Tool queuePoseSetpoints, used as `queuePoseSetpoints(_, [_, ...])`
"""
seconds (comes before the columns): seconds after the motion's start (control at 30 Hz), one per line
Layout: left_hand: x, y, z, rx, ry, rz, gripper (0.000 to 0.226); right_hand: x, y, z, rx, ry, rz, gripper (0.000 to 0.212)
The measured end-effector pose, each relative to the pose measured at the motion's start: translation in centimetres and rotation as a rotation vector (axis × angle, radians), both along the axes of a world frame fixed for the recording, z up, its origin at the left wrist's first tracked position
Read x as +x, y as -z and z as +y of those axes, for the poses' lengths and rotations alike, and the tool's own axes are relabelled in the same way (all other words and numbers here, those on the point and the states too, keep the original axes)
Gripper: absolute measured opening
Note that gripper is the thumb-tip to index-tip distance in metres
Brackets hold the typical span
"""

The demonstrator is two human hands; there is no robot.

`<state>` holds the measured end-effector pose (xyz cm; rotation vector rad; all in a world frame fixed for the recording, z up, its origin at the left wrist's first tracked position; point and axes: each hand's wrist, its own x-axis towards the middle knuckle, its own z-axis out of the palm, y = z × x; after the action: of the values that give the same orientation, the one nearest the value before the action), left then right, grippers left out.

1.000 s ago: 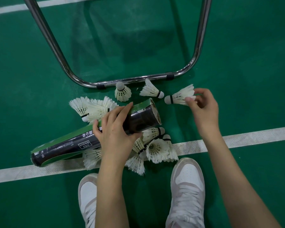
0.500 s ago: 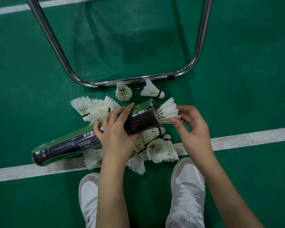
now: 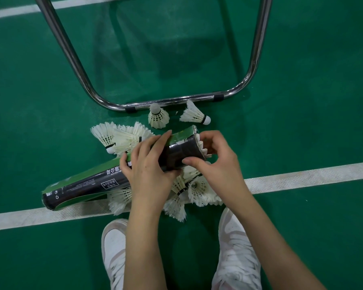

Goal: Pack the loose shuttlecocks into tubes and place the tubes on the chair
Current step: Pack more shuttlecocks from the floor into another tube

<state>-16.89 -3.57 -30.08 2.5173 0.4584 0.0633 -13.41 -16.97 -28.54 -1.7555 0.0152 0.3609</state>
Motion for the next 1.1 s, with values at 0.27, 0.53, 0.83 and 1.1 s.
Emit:
queuePoseSetpoints(0.27, [-0.1, 0.0, 0.1, 0.002, 0.015, 0.008, 0.082, 0.0, 0.6, -0.1, 0.012, -0.033, 0.045, 0.038])
queuePoseSetpoints(0.53, [-0.2, 0.2, -0.1, 0.019, 0.023, -0.019, 0.082, 0.1, 0.5, -0.4, 0.061, -0.124, 0.039, 0.034])
queuePoseSetpoints(0.83, [-0.2, 0.1, -0.4, 0.020, 0.028, -0.032, 0.079, 0.2, 0.9, -1.0, 0.034, -0.103, 0.049, 0.033])
queuePoseSetpoints(1.1, [-0.1, 0.0, -0.5, 0.017, 0.025, -0.021, 0.079, 0.3, 1.1, -1.1, 0.023, -0.123, 0.039, 0.028])
